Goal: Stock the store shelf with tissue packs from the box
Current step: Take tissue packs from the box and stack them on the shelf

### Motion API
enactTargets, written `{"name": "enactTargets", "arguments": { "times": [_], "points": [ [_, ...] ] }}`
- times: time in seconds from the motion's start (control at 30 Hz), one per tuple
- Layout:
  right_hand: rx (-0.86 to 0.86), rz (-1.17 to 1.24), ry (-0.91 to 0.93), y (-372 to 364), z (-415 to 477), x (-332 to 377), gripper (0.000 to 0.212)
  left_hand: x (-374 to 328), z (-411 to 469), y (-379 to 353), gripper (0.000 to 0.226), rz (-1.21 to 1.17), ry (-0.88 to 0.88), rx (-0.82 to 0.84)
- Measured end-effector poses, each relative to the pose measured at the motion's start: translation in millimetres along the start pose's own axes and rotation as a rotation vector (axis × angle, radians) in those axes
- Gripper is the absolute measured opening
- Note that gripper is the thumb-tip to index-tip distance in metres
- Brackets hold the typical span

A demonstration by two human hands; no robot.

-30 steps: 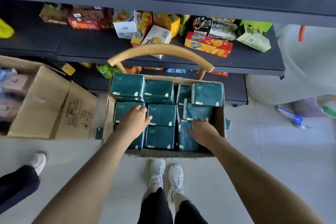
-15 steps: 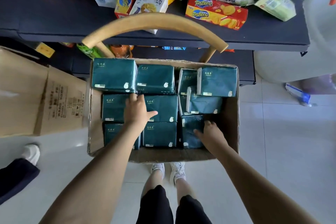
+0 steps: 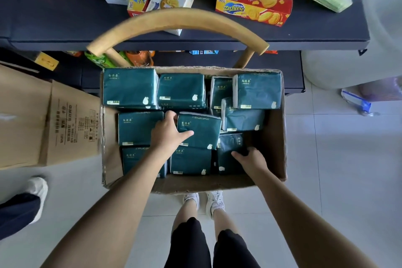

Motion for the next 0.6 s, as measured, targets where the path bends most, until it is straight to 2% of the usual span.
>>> {"name": "enactTargets", "arguments": {
  "times": [0.2,0.33,0.5,0.6],
  "points": [
    [-0.014,0.1,-0.011,-4.5,1.0,-6.4,0.053,6.0,-4.2,-1.3,0.059,-0.318,0.136,0.127],
    [-0.001,0.161,0.011,-8.2,-2.6,-1.0,0.049,23.0,-12.1,7.2,0.035,-0.54,0.197,0.187],
    [0.014,0.421,0.059,-4.2,-16.1,5.8,0.029,37.2,-31.8,22.0,0.025,-0.846,0.286,0.22],
    [0.134,0.635,0.075,2.8,-36.9,15.5,0.02,33.4,-47.9,32.4,0.021,-0.992,0.293,0.258]
  ]
}}
Point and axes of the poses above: each hand's wrist, its own z-axis towards the middle knuckle, its own y-axis out of the back of the hand, x = y × z, the point moved 8 cm from there along z, towards the middle knuckle, and after that the axes turned 3 degrees about y, right-handed, at the moved point
